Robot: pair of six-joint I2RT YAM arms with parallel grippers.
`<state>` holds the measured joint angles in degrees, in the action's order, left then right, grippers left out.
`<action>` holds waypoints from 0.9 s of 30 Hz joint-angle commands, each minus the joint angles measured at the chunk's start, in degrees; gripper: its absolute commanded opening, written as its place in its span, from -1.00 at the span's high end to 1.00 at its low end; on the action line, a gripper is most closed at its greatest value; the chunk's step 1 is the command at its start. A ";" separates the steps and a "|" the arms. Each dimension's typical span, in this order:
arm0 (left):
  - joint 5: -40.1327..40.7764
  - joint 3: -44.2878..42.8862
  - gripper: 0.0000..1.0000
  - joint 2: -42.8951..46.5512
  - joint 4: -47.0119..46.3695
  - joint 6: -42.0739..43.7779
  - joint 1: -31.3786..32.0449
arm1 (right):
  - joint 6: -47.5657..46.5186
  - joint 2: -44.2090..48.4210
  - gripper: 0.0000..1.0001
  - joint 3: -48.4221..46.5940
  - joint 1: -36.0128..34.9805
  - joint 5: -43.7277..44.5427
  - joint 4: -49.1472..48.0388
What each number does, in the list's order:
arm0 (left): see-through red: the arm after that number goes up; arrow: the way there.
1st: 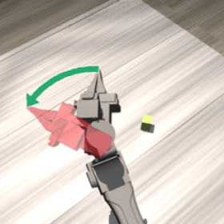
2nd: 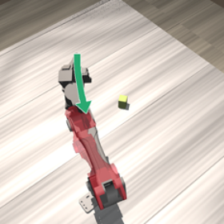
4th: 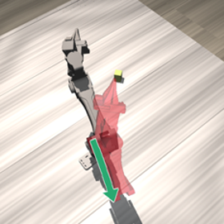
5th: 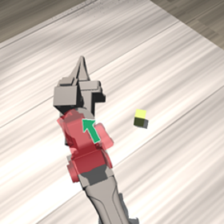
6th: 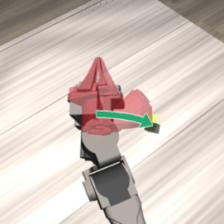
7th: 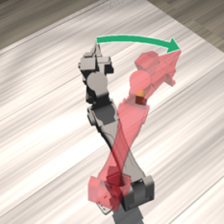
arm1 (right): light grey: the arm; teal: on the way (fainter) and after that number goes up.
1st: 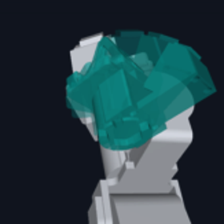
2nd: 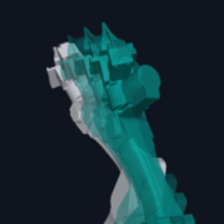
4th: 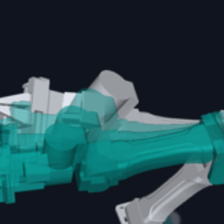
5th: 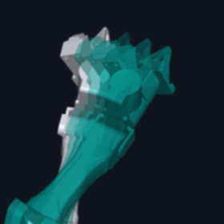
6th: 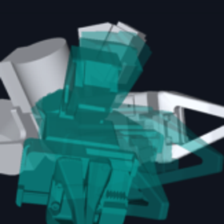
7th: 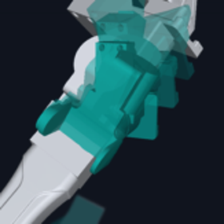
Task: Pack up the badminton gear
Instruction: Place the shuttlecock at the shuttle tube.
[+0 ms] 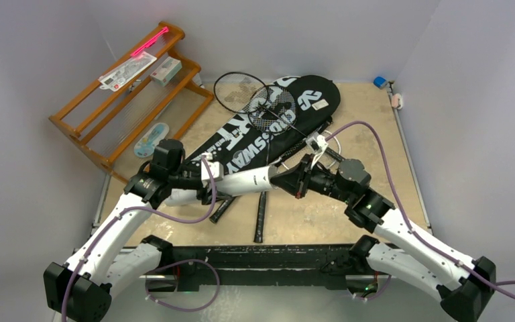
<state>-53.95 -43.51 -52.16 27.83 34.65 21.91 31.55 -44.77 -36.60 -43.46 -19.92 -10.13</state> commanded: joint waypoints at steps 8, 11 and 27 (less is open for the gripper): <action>-6.91 -2.38 0.29 0.69 -2.44 1.27 0.05 | -0.95 4.16 1.00 1.21 -0.10 -2.55 -11.28; -6.65 -2.42 0.29 0.45 -2.35 1.21 0.06 | -2.45 6.74 1.00 -0.12 -0.04 -1.49 -5.90; -9.71 -2.40 0.28 0.62 -2.24 2.34 0.06 | -2.47 -0.88 1.00 -2.09 -0.09 -6.65 -7.03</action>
<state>-59.90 -43.59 -52.16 27.86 35.20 21.91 28.95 -40.10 -35.68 -43.46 -20.93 -13.76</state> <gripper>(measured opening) 0.595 0.004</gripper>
